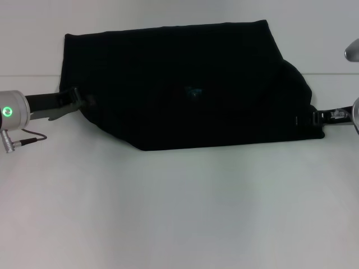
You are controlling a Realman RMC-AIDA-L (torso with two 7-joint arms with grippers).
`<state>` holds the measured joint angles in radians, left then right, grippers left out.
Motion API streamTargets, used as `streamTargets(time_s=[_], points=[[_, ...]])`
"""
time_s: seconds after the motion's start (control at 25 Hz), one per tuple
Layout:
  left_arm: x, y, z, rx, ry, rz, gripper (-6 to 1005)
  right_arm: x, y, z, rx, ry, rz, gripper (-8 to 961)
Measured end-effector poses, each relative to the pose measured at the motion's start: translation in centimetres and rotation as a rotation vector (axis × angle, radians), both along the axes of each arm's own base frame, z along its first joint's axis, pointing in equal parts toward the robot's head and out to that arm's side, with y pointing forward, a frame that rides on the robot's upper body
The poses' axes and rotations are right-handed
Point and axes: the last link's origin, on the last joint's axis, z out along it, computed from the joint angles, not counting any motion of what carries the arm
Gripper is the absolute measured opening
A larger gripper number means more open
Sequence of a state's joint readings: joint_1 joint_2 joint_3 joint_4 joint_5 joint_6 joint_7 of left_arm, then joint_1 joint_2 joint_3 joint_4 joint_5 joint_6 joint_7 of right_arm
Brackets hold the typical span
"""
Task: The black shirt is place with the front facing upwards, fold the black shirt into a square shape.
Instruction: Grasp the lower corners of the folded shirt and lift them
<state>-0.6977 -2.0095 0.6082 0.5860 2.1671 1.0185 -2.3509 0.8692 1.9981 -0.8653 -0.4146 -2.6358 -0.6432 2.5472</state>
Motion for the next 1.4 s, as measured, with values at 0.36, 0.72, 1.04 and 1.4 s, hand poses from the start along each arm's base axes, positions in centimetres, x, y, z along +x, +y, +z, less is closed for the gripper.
streamTargets(time_s=[0.36, 0.72, 1.04, 1.4], points=[[0.2, 0.2, 0.0, 0.003, -0.004, -0.004, 0, -0.4, -0.3, -1.1, -0.026, 0.023, -0.004, 925], [0.2, 0.2, 0.1, 0.006, -0.002, -0.002, 0, -1.9, -0.2, -1.6, -0.063, 0.088, 0.022, 925], [0.1, 0.2, 0.2, 0.012, -0.004, 0.003, 0, -2.2, 0.0, -1.0, -0.059, 0.114, 0.016, 823], [0.3, 0.2, 0.2, 0.020, -0.019, -0.004, 0, -1.9, -0.1, -0.9, -0.073, 0.105, 0.012, 541]])
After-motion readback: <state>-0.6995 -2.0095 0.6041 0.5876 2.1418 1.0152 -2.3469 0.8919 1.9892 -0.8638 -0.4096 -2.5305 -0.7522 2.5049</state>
